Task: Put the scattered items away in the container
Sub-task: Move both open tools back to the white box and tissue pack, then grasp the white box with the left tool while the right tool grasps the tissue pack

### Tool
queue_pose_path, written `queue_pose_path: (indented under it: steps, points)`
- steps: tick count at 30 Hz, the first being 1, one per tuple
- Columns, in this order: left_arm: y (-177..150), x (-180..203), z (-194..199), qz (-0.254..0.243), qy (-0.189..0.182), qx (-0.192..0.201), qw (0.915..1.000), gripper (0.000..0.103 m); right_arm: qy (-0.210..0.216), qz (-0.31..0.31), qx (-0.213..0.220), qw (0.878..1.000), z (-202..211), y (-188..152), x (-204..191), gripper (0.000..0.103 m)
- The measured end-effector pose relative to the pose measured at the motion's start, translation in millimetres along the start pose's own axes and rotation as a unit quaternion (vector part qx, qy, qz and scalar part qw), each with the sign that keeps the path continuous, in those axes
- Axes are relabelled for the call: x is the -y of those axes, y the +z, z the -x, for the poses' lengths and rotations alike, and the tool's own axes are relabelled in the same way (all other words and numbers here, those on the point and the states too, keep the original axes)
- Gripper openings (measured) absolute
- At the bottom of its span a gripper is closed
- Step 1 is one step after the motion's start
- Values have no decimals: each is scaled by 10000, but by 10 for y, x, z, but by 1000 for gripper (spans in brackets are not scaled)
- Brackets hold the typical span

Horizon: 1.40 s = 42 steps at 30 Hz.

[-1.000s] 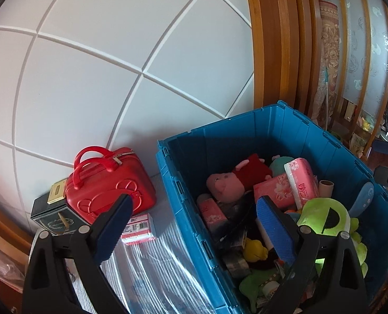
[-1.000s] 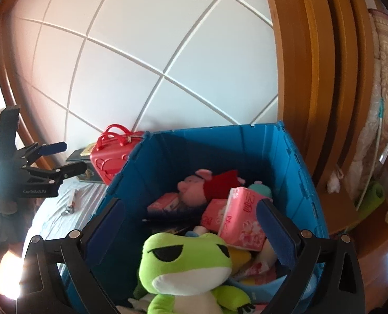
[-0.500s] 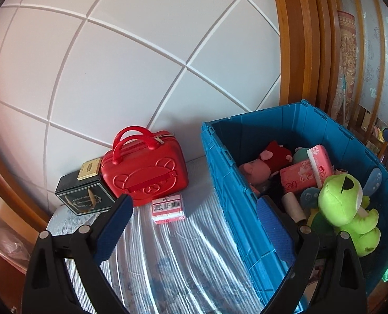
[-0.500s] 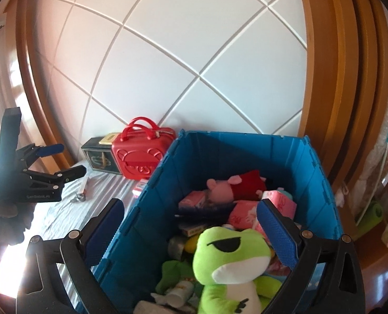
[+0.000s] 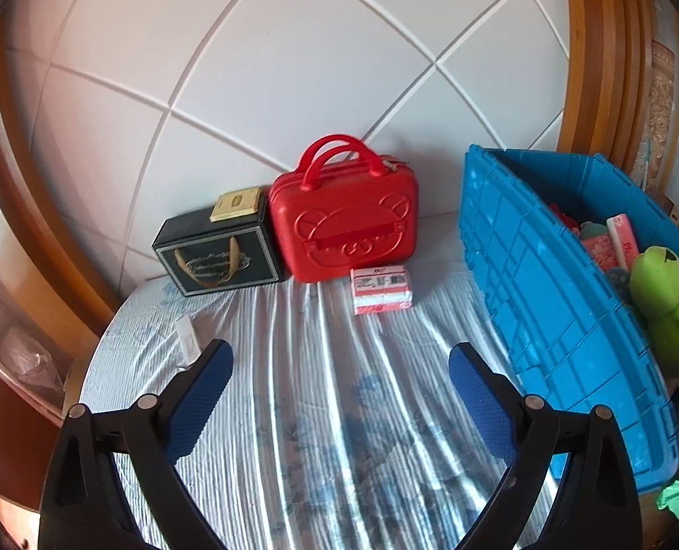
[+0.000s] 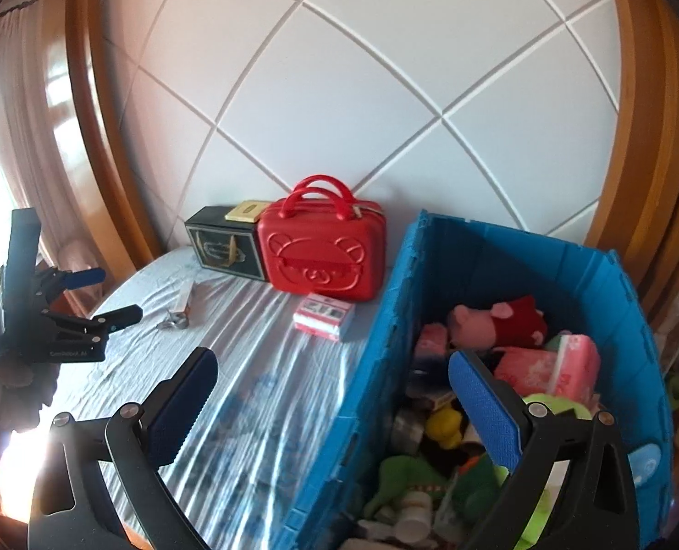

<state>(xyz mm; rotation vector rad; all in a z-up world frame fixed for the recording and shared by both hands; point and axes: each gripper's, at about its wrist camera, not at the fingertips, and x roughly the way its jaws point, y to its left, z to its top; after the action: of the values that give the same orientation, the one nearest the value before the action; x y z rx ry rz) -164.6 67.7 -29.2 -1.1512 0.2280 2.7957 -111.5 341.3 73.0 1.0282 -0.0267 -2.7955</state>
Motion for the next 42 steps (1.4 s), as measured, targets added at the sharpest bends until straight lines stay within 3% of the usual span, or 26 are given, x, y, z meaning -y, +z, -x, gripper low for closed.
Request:
queue_pose_path:
  steps: [9,15,21,27,35,39,42]
  points:
    - [-510,-1007,-468,330,257,-414,9983,96,98,260,-445,9986,-885,84,-873,103]
    - [-729,-1585,-1093,579,438,-566,9958,96,-96,60,-750,9971,-1824,58,-1100,103]
    - [-862,-2027,-1893,961,526,-692,9916,96,-442,-433,-1060,9924,-2845,-68,-1033,103]
    - [-908,-2249,-2700,1064,695,-916,9877,96,-849,-472,-1157,9885,-3656,-210,-890,103]
    - [-979,-2613,-3687,1291,932,-1233,9795,96,-1360,-777,-1370,9781,-4676,-289,-429,103]
    - [-947,-2727,-3911,1380,971,-1239,9778,96,-1450,-702,-1444,9763,-5032,-256,-353,103]
    - [-936,-2725,-4027,1304,913,-1336,9782,96,-1489,50,-1348,9796,-5142,-202,-458,103]
